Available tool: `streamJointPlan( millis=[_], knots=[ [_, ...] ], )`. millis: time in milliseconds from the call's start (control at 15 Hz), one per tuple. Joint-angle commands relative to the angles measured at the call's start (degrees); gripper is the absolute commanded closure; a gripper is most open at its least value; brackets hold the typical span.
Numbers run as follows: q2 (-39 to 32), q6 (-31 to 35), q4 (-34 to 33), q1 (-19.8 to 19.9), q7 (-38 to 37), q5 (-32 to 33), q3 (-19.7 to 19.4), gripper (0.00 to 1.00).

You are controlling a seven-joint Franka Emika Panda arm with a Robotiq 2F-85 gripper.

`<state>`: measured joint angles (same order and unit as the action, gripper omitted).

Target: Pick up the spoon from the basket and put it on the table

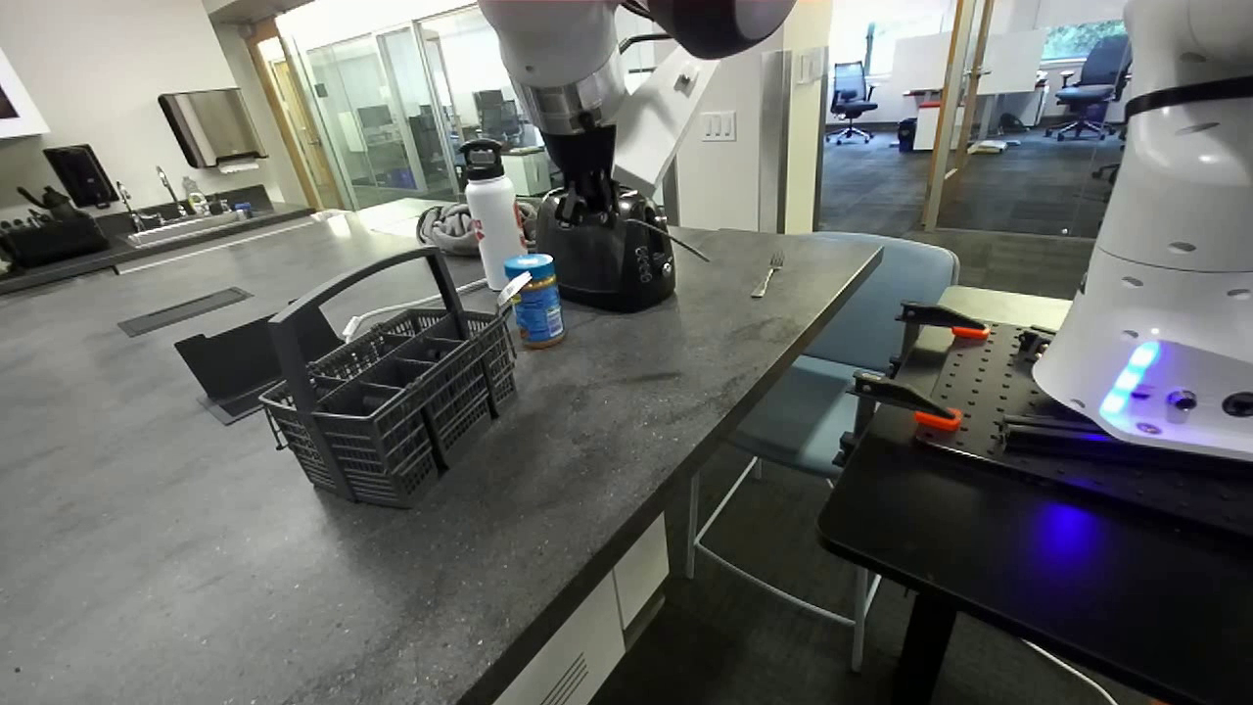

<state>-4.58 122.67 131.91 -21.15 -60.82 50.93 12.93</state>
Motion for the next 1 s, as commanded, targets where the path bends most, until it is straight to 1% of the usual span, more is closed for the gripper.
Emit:
streamJointPlan(
  millis=[0,67,133,200,467,933],
  knots=[
    [-0.01,-0.15,-0.1,1.07,0.04,0.0,1.27,0.93],
    [-0.01,-0.15,-0.13,1.0,0.04,0.0,1.31,0.93],
    [-0.01,-0.15,-0.15,1.0,0.04,-0.01,1.32,0.98],
    [-0.37,-0.63,-0.22,0.96,0.19,1.97,1.24,0.99],
    [-3.36,-0.61,0.06,1.28,0.58,12.4,0.71,0.98],
    [-11.8,1.4,0.92,1.83,0.0,29.4,0.46,0.98]
  ],
)
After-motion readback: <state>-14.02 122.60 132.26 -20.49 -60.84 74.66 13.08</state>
